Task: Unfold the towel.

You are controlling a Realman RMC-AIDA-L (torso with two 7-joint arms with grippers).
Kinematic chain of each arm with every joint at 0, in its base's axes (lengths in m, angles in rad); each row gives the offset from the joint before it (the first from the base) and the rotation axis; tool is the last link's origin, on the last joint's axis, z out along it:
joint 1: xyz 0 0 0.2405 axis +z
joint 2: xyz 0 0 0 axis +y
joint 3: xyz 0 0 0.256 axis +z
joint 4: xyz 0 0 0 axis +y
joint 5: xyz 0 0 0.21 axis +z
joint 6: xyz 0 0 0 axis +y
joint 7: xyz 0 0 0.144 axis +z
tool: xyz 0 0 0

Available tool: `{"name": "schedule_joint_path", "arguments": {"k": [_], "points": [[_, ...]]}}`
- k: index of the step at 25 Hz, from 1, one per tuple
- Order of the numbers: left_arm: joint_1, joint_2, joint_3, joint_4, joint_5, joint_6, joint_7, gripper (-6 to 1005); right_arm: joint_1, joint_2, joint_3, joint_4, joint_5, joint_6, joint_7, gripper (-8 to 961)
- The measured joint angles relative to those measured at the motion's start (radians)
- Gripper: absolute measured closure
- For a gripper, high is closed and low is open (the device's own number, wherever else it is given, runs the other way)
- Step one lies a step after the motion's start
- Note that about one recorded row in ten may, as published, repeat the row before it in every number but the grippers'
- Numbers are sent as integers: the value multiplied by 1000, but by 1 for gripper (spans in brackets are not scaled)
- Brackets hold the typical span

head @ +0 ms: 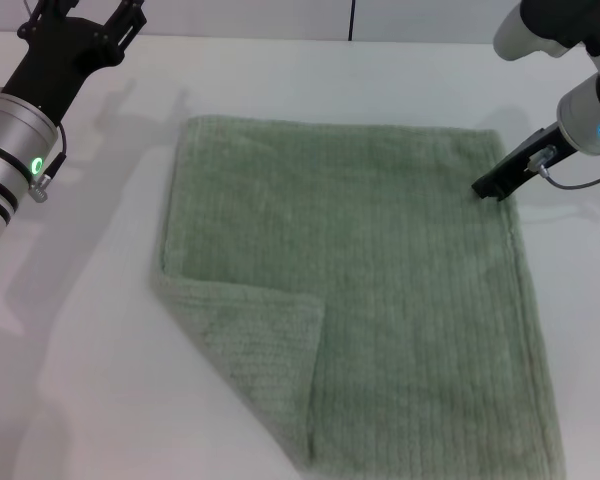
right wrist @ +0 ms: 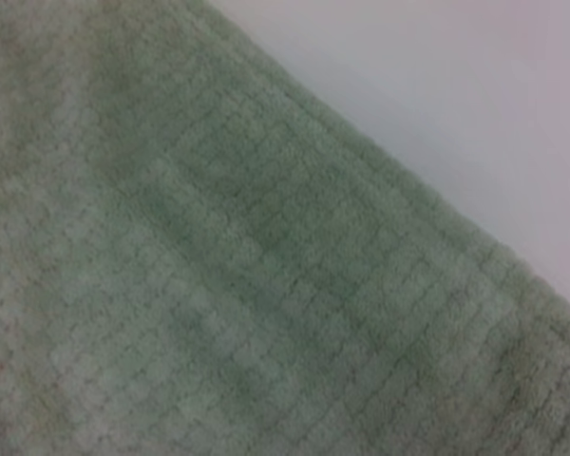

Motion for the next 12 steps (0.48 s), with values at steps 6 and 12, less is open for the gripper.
{"name": "schedule_joint_path", "arguments": {"k": [6, 12], "points": [[0, 0, 0, 0, 0, 0, 0, 245, 7, -2, 0, 14, -9, 2, 1, 956], [-2, 0, 0, 0, 0, 1, -2, 247, 13, -4, 1, 27, -19, 11, 7, 956]]}}
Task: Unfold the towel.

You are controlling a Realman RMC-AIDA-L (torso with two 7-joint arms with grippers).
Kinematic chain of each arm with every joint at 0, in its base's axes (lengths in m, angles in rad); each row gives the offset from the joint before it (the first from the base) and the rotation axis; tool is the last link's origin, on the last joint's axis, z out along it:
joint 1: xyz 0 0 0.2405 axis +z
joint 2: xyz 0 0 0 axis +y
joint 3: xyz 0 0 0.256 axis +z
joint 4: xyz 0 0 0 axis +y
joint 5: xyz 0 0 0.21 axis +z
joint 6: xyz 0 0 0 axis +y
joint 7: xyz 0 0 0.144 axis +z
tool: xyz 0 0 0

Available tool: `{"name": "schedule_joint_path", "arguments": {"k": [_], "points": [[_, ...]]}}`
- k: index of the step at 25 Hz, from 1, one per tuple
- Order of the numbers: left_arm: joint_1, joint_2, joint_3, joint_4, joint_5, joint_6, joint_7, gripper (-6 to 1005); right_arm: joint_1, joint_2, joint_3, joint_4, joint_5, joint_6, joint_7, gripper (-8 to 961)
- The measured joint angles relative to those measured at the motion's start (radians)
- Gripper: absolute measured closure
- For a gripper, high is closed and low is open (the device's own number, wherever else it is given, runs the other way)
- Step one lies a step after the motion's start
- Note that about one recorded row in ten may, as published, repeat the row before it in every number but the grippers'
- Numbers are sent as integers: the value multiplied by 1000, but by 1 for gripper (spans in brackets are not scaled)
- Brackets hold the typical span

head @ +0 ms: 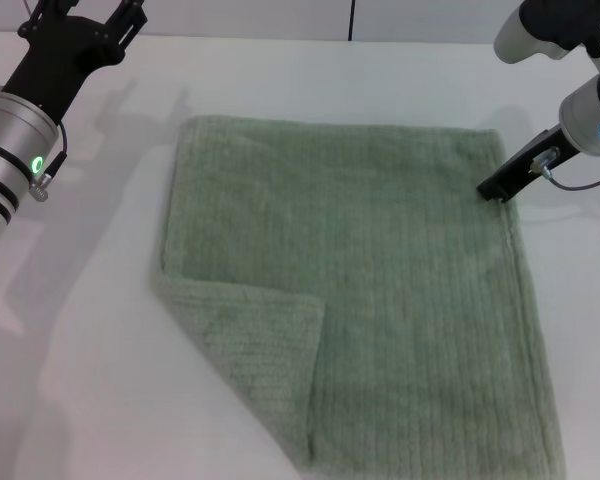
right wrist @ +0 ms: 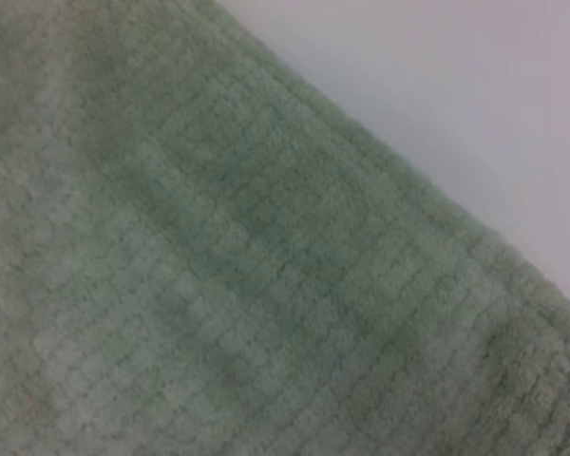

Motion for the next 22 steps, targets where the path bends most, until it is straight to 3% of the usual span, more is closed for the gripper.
{"name": "schedule_joint_path", "arguments": {"k": [8, 13, 14, 15, 16, 17, 22], "points": [[2, 4, 26, 5, 0, 2, -35, 250, 3, 0, 0, 0, -3, 1, 2, 956], [31, 12, 139, 82, 0, -2, -147, 252, 4, 0, -1, 6, -4, 1, 3, 956], [60, 19, 227, 157, 0, -10, -217, 253, 7, 0, -1, 13, -4, 1, 3, 956], [60, 19, 227, 157, 0, -10, -217, 253, 7, 0, -1, 13, -4, 1, 3, 956], [95, 29, 316, 247, 13, -26, -287, 253, 7, 0, -1, 15, -4, 1, 3, 956], [95, 29, 316, 247, 13, -26, -287, 254, 8, 0, -1, 16, -4, 1, 3, 956], [173, 47, 393, 471, 158, -63, -453, 256, 10, -2, -2, 19, -4, 2, 3, 956]]}}
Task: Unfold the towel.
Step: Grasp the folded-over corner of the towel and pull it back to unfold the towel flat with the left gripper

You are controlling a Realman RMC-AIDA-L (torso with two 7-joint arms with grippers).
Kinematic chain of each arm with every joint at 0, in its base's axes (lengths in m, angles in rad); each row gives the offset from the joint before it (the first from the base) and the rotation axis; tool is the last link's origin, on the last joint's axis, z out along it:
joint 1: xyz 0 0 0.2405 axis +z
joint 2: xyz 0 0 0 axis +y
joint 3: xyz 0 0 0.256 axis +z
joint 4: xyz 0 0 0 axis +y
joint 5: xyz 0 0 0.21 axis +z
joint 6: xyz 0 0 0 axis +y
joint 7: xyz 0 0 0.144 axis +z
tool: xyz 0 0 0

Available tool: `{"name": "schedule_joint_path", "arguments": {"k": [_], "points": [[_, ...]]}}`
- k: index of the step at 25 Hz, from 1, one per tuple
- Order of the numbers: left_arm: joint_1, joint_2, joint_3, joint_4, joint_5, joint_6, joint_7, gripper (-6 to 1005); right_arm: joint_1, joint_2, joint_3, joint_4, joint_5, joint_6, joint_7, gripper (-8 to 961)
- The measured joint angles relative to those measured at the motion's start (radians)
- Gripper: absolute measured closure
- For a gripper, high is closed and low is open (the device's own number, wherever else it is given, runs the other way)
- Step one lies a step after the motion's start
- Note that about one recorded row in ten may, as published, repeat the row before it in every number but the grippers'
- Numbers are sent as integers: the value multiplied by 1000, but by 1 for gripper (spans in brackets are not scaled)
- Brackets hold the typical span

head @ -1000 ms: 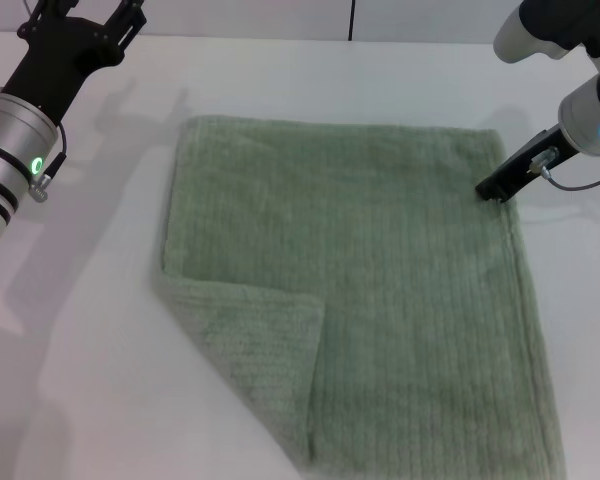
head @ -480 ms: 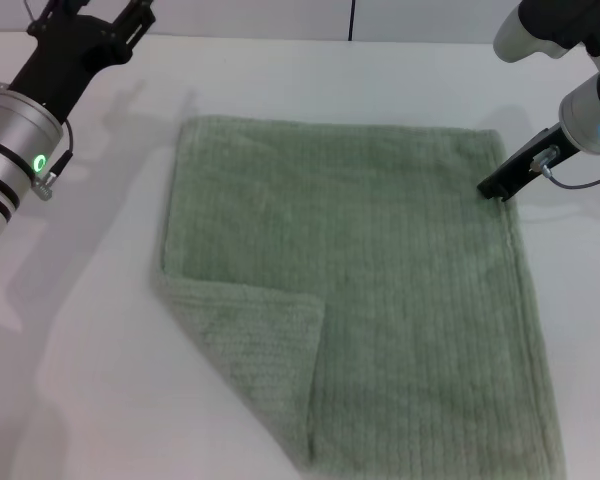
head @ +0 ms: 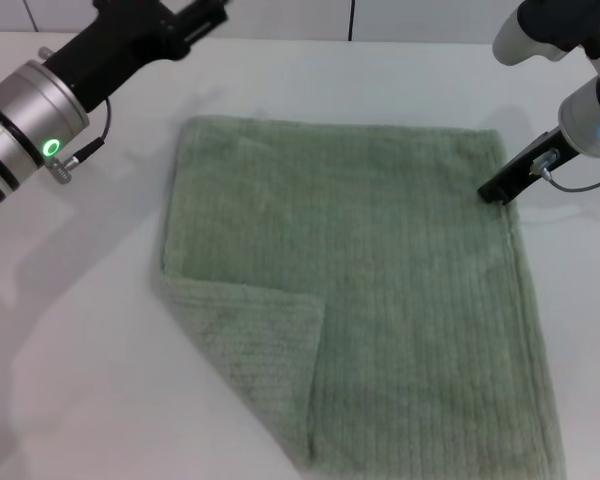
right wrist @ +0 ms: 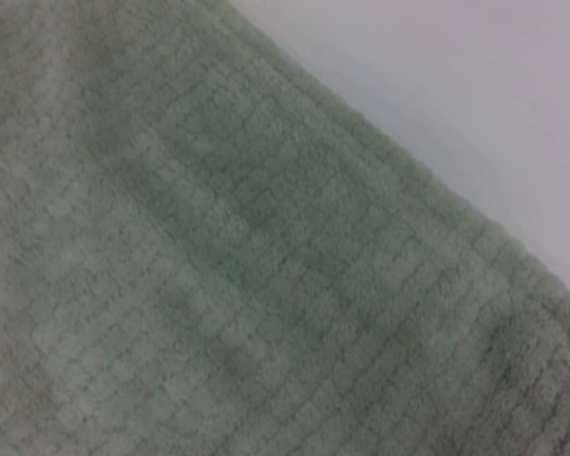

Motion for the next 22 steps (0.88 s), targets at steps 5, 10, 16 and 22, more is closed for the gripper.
{"name": "schedule_joint_path", "arguments": {"k": [5, 10, 16, 22], "points": [[12, 9, 1, 60, 100, -5, -78, 257, 2, -2, 0, 4, 0, 0, 0, 956], [0, 41, -5, 227, 497, -7, -397, 259, 4, -2, 0, 5, -13, 0, 1, 955], [-25, 34, -15, 416, 903, 61, -678, 262, 5, -4, 0, 5, -14, -1, 1, 955], [-100, -6, -14, 473, 1215, 139, -853, 264, 6, -8, 5, 5, -14, -1, 1, 955]]}}
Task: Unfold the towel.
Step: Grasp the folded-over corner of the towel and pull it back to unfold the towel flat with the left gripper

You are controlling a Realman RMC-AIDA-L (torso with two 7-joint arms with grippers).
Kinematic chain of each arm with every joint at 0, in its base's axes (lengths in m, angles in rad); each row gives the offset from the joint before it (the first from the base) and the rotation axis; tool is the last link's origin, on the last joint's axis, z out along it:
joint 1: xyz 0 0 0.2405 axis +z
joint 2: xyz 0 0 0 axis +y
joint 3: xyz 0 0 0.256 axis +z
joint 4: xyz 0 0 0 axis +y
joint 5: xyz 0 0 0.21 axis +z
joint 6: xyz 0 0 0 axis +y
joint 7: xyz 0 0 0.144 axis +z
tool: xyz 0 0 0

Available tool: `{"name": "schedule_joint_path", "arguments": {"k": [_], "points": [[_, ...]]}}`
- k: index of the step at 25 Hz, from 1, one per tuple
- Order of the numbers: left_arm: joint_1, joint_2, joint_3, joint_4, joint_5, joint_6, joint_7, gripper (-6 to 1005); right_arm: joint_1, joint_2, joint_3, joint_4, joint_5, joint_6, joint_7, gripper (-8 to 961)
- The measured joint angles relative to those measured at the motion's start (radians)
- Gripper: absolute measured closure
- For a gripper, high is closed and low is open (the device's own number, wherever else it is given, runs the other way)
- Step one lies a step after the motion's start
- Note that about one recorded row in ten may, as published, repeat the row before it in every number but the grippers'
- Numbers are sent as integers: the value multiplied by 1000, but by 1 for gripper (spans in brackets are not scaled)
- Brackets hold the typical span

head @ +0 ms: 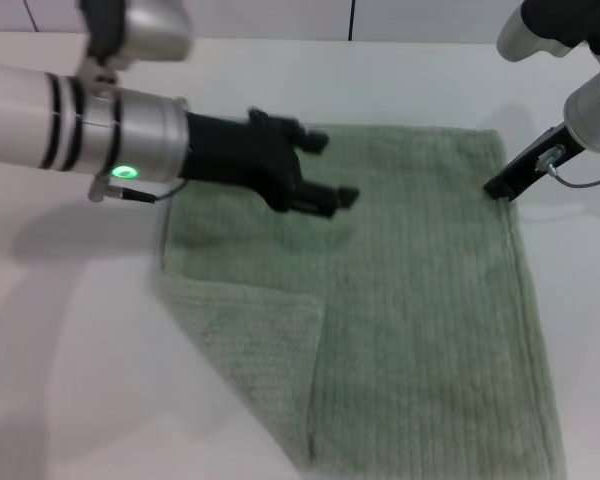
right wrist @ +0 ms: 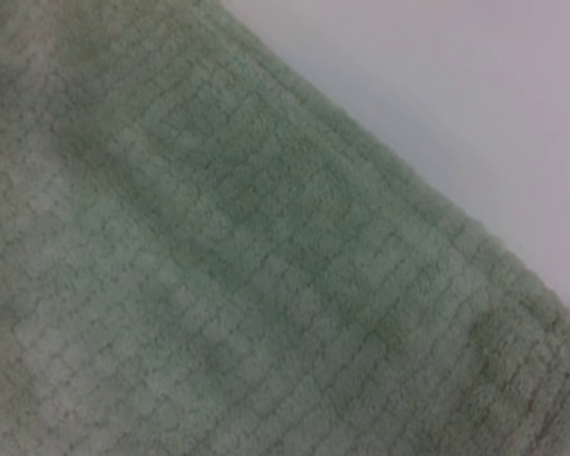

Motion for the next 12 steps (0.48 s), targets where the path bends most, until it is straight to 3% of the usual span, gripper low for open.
{"name": "schedule_joint_path", "arguments": {"k": [3, 12], "points": [[-33, -16, 2, -3, 94, 22, -41, 265, 0, -1, 2, 0, 0, 0, 0, 955], [-65, -19, 11, -19, 174, 49, -84, 268, 4, -2, 4, 0, 0, 0, 0, 955]]}}
